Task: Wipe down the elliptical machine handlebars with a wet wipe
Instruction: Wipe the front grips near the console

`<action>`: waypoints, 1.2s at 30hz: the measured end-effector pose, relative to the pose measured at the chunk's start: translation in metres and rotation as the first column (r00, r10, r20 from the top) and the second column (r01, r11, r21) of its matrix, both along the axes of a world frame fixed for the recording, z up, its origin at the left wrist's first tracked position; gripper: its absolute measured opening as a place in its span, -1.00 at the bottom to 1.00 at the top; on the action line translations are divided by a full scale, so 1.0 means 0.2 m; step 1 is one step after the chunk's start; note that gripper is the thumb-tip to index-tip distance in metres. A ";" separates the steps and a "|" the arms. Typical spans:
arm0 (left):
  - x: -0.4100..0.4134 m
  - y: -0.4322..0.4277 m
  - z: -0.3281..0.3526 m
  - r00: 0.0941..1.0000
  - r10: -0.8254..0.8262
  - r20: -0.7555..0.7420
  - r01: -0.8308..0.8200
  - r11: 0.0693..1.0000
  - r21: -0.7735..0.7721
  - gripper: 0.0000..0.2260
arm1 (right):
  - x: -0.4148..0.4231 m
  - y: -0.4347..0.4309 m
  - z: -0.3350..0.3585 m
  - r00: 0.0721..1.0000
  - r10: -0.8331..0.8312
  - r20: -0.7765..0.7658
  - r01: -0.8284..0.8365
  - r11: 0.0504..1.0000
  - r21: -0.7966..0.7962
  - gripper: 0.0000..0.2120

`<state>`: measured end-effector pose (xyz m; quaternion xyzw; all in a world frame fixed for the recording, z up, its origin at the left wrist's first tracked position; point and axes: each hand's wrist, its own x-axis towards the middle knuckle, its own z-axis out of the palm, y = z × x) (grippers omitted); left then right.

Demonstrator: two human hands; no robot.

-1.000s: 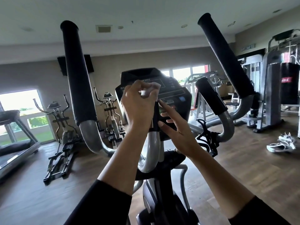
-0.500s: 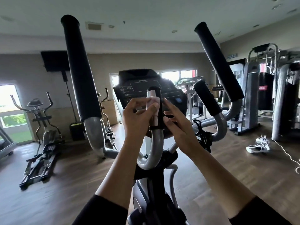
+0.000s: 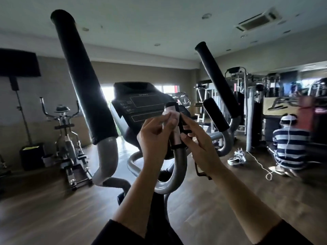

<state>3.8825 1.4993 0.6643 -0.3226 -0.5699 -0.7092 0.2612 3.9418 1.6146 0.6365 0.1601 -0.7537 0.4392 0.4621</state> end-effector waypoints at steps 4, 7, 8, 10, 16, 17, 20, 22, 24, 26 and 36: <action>-0.02 -0.01 -0.06 0.993 -0.116 0.039 0.114 0.993 0.036 -0.83 | 0.01 -0.01 -0.01 0.997 -0.071 0.014 0.071 0.997 0.005 -0.52; -0.07 0.00 0.05 0.985 -0.145 0.091 0.141 0.989 0.039 -0.87 | 0.02 -0.03 -0.01 0.991 -0.134 0.011 0.134 0.991 -0.007 -0.52; -0.08 0.00 0.07 0.982 -0.160 0.100 0.156 0.986 0.052 -0.89 | 0.02 -0.04 -0.02 0.988 -0.154 0.006 0.154 0.988 -0.012 -0.52; -0.06 0.00 0.06 0.977 -0.192 0.089 0.184 0.979 0.085 -0.90 | 0.01 -0.05 -0.04 0.985 -0.173 -0.008 0.173 0.985 -0.027 -0.52; -0.02 -0.02 -0.07 0.969 -0.247 0.020 0.244 0.965 0.096 -0.85 | 0.04 -0.08 -0.05 0.980 -0.198 0.029 0.200 0.976 -0.091 -0.50; -0.04 -0.02 -0.03 0.970 -0.241 0.033 0.236 0.966 0.101 -0.84 | 0.04 -0.09 -0.06 0.980 -0.199 0.025 0.201 0.975 -0.092 -0.52; -0.08 -0.01 0.09 0.971 -0.235 0.046 0.227 0.964 0.137 -0.83 | 0.04 -0.11 -0.07 0.974 -0.225 0.011 0.225 0.970 -0.092 -0.56; -0.07 0.00 0.08 0.970 -0.236 0.052 0.227 0.963 0.148 -0.82 | 0.05 -0.13 -0.08 0.966 -0.258 -0.005 0.257 0.963 -0.078 -0.57; -0.05 -0.01 -0.03 0.983 -0.181 0.019 0.178 0.978 0.107 -0.83 | 0.06 -0.14 -0.09 0.960 -0.280 -0.011 0.278 0.958 -0.071 -0.58; 0.00 -0.03 -0.15 0.981 -0.196 -0.010 0.196 0.976 0.093 -0.83 | 0.07 -0.15 -0.09 0.958 -0.287 -0.003 0.286 0.956 -0.067 -0.58; 0.00 -0.05 -0.17 0.952 -0.297 0.074 0.284 0.948 0.141 -0.85 | 0.07 -0.16 -0.12 0.913 -0.407 0.007 0.407 0.913 -0.039 -0.59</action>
